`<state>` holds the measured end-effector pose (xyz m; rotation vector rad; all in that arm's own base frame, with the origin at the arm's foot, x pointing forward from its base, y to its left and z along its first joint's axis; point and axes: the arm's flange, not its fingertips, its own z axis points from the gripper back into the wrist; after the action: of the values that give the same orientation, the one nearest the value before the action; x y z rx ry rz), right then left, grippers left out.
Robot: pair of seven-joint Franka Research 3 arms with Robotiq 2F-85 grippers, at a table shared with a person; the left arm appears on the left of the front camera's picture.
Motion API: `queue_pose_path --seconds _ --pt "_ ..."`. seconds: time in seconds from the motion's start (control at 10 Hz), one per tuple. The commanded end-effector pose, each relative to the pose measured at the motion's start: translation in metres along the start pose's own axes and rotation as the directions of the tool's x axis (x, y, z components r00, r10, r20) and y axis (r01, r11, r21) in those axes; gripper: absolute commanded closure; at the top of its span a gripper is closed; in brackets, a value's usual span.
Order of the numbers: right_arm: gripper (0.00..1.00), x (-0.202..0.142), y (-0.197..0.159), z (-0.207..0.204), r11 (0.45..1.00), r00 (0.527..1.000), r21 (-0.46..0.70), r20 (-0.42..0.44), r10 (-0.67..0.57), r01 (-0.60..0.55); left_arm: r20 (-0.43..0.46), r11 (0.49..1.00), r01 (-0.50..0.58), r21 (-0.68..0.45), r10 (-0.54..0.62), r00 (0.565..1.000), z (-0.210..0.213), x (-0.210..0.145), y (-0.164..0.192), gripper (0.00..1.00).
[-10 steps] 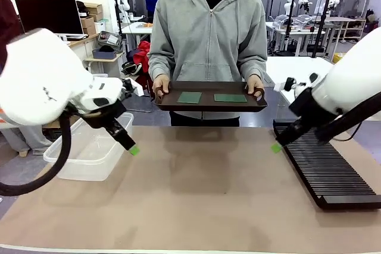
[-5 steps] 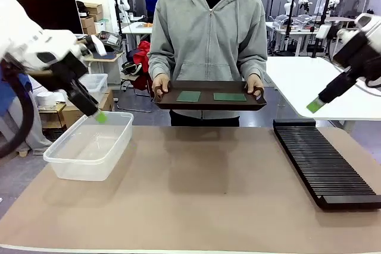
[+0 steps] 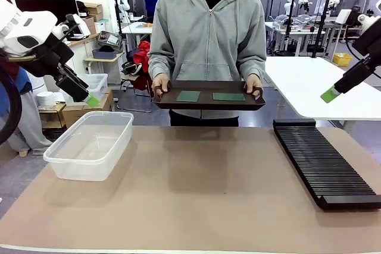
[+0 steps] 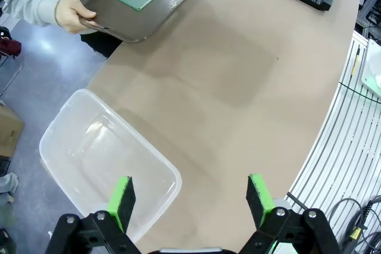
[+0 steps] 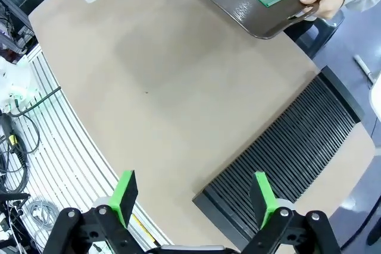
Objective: Sort PCBs into racks and boxes based on the side picked up.
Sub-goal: Pick up the Blank PCB handed by the Human.
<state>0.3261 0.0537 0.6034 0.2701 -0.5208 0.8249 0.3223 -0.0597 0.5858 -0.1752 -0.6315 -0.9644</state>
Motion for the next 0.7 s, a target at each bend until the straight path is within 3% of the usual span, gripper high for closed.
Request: queue_pose_path --seconds 0.0,0.1,0.6 --pt "0.0 0.003 0.002 -0.006 1.0 1.0 0.019 -0.008 -0.004 0.004 -0.008 1.0 0.005 -0.022 -0.005 1.0 -0.004 0.001 -0.001 0.0" --pt "0.0 0.0 0.0 0.0 1.0 1.0 0.0 0.0 0.0 0.0 0.0 1.0 0.0 0.0 0.0 1.0 0.0 0.0 0.0 0.0" --pt "0.0 -0.007 -0.029 0.043 0.988 0.99 0.072 0.04 0.133 -0.135 0.159 0.987 0.105 -0.12 -0.086 0.984 0.027 0.001 0.01 0.0"
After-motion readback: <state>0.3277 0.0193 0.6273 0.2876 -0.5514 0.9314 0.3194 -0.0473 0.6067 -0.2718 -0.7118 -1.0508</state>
